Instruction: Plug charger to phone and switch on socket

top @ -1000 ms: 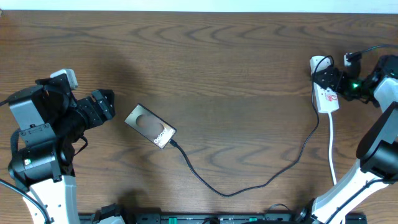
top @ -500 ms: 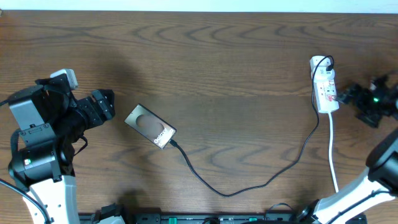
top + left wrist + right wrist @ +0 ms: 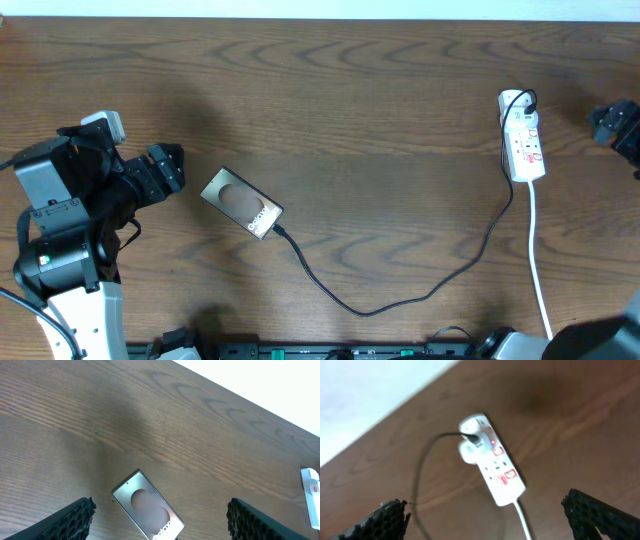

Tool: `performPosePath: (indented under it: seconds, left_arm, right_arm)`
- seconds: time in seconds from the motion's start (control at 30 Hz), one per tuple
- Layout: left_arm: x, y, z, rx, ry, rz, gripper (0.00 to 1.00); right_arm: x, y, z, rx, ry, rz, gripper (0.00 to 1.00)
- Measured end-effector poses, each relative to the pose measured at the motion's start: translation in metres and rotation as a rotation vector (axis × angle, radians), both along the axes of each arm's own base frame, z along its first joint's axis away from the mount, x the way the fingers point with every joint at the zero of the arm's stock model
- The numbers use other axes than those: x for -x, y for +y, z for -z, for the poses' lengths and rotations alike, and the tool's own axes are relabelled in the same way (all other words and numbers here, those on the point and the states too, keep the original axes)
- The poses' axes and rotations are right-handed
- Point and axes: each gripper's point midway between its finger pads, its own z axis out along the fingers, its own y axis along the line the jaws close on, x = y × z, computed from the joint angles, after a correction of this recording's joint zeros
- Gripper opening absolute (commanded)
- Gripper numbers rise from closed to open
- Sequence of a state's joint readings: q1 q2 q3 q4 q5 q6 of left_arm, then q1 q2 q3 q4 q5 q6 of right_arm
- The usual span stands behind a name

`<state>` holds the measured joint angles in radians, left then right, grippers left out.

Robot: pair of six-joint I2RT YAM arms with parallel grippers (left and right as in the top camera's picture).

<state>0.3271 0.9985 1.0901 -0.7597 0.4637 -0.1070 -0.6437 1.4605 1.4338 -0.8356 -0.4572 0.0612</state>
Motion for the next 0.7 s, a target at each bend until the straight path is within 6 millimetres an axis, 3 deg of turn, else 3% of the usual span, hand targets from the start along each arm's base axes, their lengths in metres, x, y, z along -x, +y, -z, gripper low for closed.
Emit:
performPosePath:
  seconds: [0.1,0.7]
  left_arm:
    - [0.0000,0.0000,0.0000,0.000,0.000,0.000,0.86]
    - [-0.0001,0.0000,-0.0001,0.000,0.000,0.000,0.86]
  right_arm:
    - [0.0023,0.0052,-0.0135,0.019,-0.034,-0.009,0.99]
    - [0.0069,0.0090,-0.0071,-0.007,-0.002,-0.007,0.99]
